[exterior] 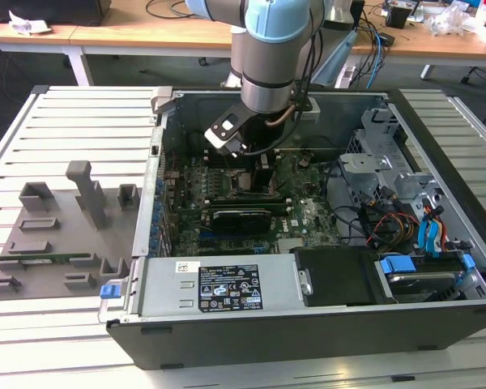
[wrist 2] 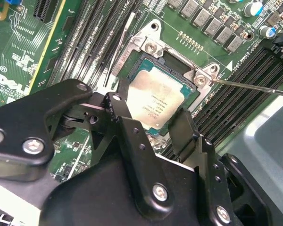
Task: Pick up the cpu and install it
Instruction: 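Place the cpu into insertion slot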
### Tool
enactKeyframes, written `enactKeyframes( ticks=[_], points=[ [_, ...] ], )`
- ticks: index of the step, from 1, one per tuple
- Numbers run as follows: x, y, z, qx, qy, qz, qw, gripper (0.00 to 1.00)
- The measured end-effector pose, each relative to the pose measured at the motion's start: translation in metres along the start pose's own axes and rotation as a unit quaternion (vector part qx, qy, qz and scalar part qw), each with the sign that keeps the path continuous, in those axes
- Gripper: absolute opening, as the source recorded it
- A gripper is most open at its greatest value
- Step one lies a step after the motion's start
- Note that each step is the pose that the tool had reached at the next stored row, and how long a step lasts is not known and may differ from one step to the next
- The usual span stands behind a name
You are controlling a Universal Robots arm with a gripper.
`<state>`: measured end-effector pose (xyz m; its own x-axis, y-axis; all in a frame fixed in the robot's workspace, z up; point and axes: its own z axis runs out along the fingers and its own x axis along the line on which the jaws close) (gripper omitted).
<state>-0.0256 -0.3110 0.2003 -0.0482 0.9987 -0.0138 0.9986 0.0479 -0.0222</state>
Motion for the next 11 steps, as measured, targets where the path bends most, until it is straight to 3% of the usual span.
enactKeyframes(
  ticks=[4,5,6,7,8,11],
  points=[
    [0.0006,-0.0002,-0.0147,-0.0001,-0.0001,0.000,1.0000,0.59],
    [0.0006,-0.0003,-0.0170,-0.0001,0.0000,0.000,1.0000,0.53],
    [0.0005,-0.0004,-0.0183,-0.0001,-0.0001,0.000,1.0000,0.40],
    [0.0006,-0.0004,-0.0199,-0.0001,0.0000,0.000,1.0000,0.40],
    [0.0005,-0.0005,-0.0234,-0.0001,-0.0001,0.000,1.0000,0.28],
    [0.0004,-0.0007,-0.0305,-0.0001,-0.0001,0.000,1.0000,0.11]
  ],
)
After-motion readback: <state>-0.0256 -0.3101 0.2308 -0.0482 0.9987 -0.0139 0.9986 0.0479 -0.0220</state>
